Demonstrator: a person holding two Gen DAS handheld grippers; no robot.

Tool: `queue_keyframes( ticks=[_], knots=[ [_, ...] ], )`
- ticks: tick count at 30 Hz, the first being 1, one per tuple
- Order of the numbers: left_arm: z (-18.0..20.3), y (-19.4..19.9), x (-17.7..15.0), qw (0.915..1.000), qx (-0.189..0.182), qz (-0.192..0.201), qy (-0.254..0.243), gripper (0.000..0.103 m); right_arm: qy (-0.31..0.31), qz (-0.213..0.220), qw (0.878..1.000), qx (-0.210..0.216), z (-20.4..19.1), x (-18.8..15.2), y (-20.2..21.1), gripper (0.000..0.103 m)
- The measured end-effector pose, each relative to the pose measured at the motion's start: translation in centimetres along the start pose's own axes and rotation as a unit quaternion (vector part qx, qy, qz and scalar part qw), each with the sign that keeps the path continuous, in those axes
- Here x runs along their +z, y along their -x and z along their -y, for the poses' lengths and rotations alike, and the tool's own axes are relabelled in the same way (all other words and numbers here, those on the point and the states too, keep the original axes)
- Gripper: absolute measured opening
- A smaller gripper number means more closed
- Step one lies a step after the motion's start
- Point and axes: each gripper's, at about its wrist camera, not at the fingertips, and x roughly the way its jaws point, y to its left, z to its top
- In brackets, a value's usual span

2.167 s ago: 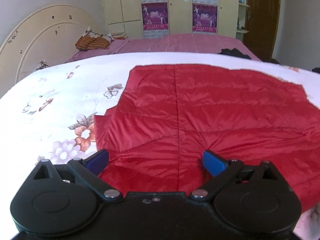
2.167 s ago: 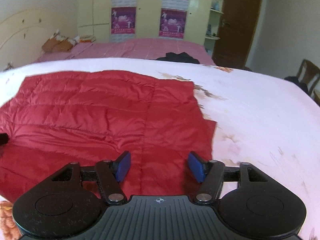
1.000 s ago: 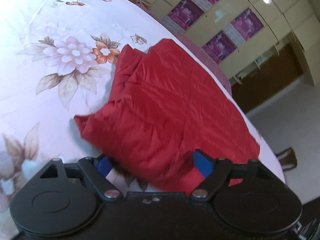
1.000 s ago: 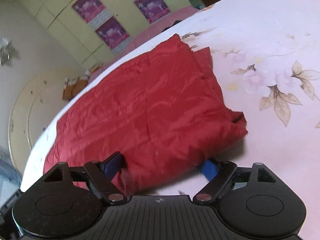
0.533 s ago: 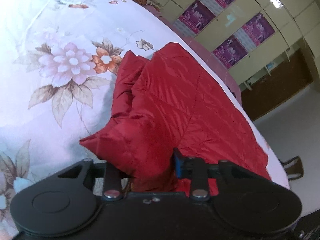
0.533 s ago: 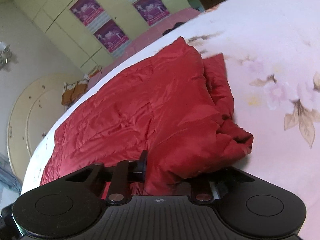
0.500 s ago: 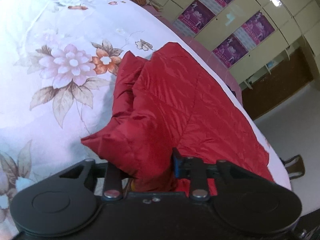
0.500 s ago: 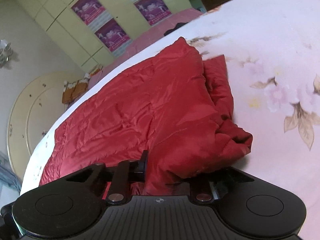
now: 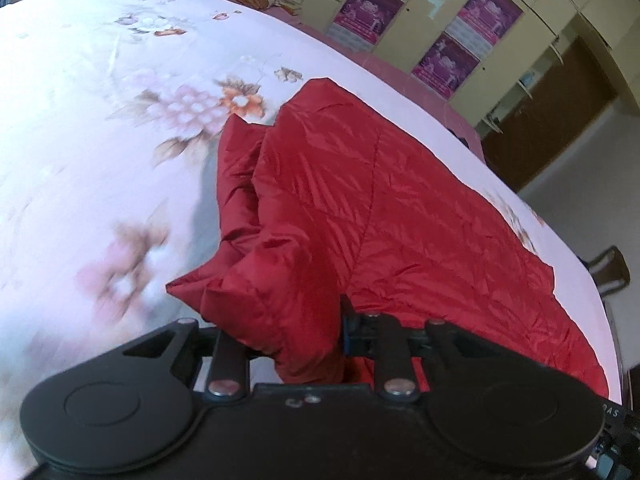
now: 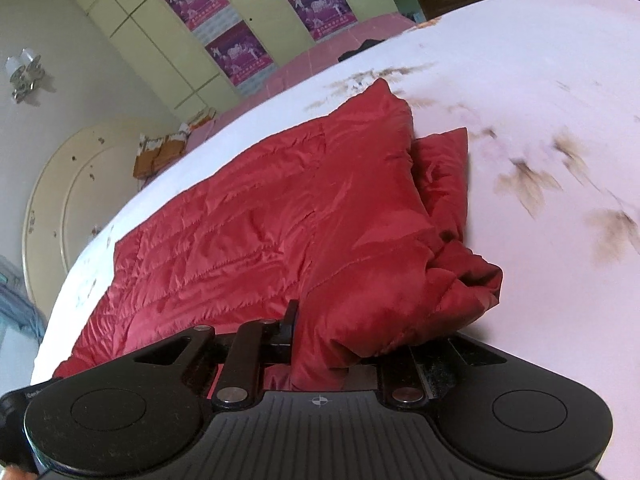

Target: Fold large clothes

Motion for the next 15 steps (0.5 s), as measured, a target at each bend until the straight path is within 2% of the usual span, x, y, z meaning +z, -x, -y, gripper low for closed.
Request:
queue_keyframes(
  ticks=[8,15],
  knots=[
    [-2.0,5.5,-5.2,0.9994,-0.006,-0.011,-0.032,0.024,0.007,-0.009,1.000,-0.001,-0.1,-3.1,3.2,0.018],
    [-2.9,7.9,-7.1,0.9985,-0.010,-0.013,-0.052,0.024,0.006,-0.014,1.000,0.004,0.0,-4.1,4.0,0.019]
  ],
)
